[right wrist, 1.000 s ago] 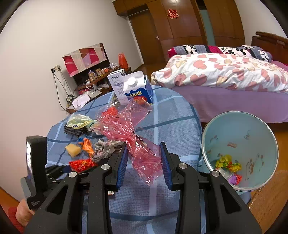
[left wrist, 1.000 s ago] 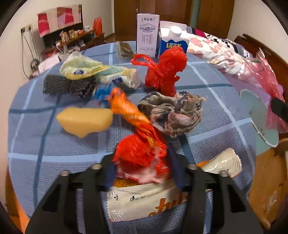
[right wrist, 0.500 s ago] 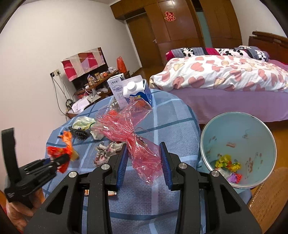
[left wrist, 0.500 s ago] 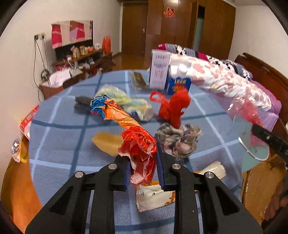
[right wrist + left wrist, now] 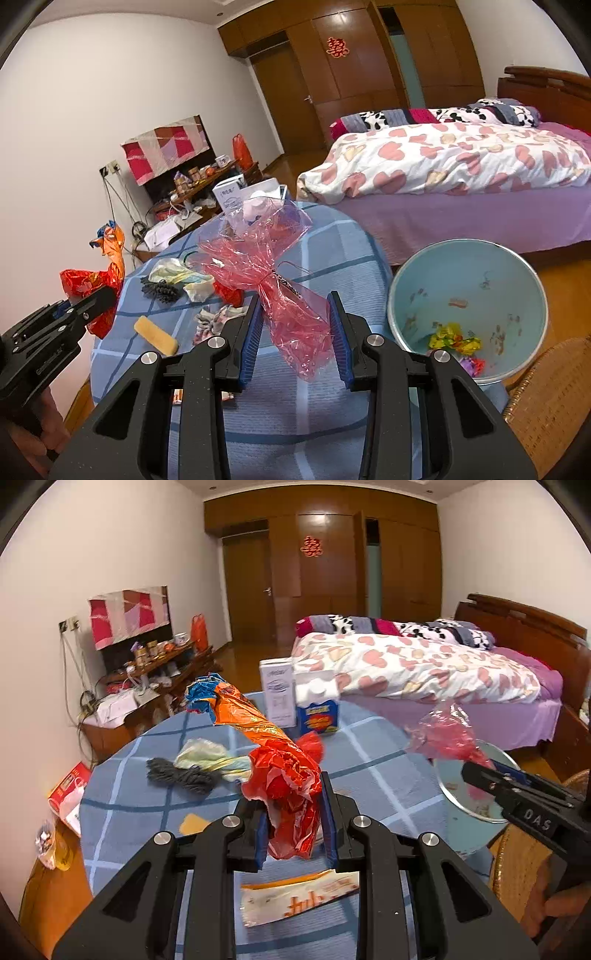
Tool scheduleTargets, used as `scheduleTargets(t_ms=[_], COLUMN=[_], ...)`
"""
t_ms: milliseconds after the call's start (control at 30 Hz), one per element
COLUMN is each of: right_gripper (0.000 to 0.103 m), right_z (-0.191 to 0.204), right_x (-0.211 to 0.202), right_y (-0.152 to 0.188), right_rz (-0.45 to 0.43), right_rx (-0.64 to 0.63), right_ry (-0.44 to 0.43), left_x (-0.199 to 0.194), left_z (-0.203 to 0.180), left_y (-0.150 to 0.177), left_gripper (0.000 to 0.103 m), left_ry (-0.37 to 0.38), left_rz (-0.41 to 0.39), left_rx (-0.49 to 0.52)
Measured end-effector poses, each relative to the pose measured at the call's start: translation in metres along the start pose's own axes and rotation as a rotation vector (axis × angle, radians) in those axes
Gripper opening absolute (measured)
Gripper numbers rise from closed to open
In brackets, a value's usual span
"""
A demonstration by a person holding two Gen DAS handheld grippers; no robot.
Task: Collect trash
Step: 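Grasp the pink plastic bag with the right tool while the left tool grasps the orange-red wrapper, then carry the pink bag with the right tool while the left tool carries the orange-red wrapper toward the bucket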
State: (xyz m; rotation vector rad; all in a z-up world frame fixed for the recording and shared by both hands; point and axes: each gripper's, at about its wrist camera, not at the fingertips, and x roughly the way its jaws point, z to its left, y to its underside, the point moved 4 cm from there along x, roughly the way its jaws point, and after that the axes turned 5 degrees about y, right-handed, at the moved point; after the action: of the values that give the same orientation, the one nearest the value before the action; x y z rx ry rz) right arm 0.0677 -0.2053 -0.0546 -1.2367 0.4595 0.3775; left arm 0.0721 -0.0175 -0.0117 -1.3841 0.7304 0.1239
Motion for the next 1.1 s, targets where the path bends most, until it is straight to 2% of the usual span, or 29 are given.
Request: scheduleTargets(t_ms=[433,1100], right_gripper=[0.036,0.036], right_z=[-0.025,-0.088], right_x=[-0.015,-0.030], right_y=[0.001,0.005], right_rz=[-0.024,-0.040], right_rx=[0.030,0.126], right_ry=[0.055,0.160], left_x=[0.010,0.029], left_z=[-0.042,-0.118], left_y=[-0.001,-0.008], left_gripper=[0.023,0.023], left_ry=[0.048,0.110], left_rz=[0.008,0.014], left_rx=[0.053,0.172])
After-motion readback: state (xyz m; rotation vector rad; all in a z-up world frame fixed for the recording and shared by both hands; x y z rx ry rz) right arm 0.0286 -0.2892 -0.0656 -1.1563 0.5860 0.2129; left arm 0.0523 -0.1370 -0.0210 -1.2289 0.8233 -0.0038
